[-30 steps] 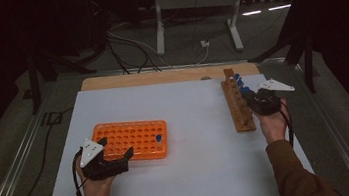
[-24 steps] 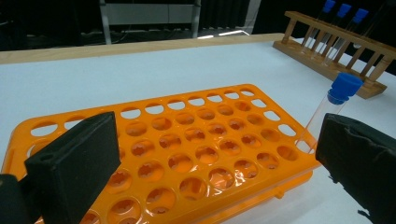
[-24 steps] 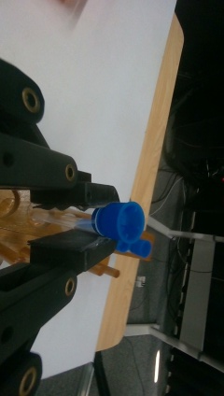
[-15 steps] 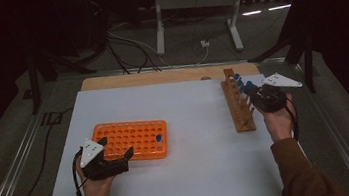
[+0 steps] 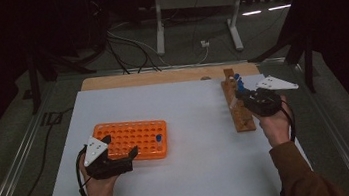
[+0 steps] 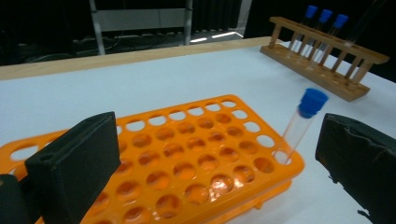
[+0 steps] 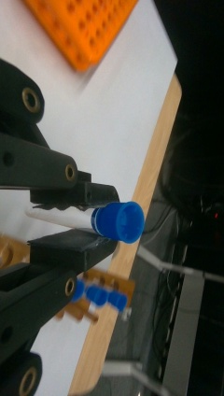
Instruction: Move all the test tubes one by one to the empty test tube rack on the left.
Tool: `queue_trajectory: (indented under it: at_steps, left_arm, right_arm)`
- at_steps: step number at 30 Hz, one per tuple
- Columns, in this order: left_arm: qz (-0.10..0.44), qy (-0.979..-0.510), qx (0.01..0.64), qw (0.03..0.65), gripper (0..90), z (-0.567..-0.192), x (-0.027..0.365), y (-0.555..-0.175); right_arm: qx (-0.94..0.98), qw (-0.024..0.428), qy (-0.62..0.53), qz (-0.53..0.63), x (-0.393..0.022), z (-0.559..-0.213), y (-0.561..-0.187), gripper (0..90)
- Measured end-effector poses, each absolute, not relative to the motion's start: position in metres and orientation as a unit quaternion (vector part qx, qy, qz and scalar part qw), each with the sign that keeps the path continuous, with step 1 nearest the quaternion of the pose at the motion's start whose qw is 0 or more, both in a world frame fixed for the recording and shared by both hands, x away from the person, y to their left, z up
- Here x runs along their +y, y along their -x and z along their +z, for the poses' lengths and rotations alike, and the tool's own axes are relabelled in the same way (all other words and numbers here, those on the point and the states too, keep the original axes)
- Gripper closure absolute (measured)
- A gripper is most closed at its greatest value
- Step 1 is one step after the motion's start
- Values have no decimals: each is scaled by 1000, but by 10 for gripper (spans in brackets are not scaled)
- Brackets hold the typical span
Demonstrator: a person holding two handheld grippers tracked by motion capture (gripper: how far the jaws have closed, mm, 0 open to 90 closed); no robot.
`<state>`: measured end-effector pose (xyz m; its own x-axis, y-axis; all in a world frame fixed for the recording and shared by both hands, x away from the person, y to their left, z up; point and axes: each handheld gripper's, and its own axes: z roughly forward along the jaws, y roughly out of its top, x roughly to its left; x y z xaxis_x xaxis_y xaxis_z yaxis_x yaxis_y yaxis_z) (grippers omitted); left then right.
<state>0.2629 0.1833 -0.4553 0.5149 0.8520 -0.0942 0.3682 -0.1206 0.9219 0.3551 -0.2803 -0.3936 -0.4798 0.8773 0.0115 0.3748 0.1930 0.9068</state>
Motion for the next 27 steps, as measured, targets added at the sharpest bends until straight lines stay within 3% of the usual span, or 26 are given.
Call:
queue_trajectory:
  at_steps: [15, 27]
  left_arm:
    - [235, -722, 399, 514, 20, -439, 154, -270]
    - [250, -719, 364, 537, 123, -427, 111, -270]
  right_arm:
    - [753, 219, -381, 490, -220, -391, -344, 768]
    - [775, 186, -340, 499, -178, -383, -327, 767]
